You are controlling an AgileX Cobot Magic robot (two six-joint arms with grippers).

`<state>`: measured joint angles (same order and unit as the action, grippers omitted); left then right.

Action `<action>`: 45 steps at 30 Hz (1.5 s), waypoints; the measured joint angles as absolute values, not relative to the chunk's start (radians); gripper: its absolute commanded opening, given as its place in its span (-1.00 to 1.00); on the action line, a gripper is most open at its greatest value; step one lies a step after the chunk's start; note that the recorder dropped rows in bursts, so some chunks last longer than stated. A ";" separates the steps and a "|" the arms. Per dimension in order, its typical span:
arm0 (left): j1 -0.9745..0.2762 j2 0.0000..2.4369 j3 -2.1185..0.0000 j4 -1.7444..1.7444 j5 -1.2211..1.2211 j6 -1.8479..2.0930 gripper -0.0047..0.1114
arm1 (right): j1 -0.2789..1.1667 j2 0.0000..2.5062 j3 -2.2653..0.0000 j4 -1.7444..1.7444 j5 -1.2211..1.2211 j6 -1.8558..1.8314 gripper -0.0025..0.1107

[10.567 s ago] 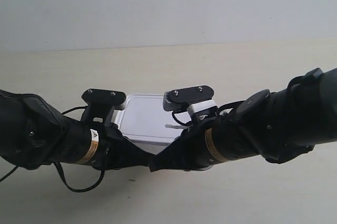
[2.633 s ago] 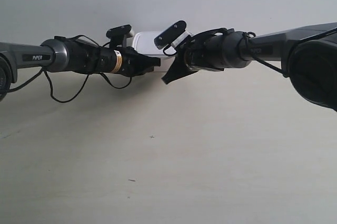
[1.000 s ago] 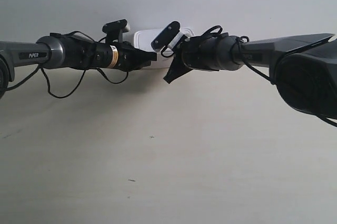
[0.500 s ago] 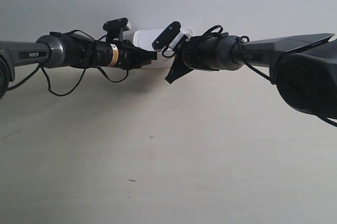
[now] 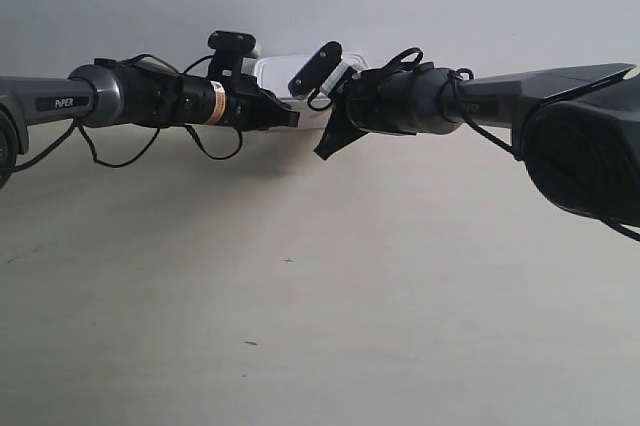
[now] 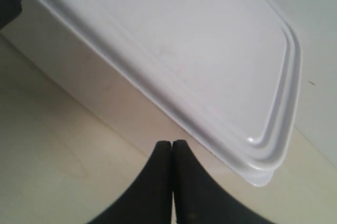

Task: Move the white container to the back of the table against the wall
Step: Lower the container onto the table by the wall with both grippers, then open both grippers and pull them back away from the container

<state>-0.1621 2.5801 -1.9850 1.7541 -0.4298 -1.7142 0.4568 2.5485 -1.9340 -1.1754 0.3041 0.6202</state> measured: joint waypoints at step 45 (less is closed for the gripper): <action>-0.162 2.351 -1.615 1.751 -0.291 -1.682 -0.92 | 0.457 2.341 -1.636 -1.100 0.283 0.600 -0.96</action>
<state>-0.1621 2.3507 -1.6150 1.7505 -0.2908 -1.6823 0.4568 2.3405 -1.6355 -1.1001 0.2831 0.5997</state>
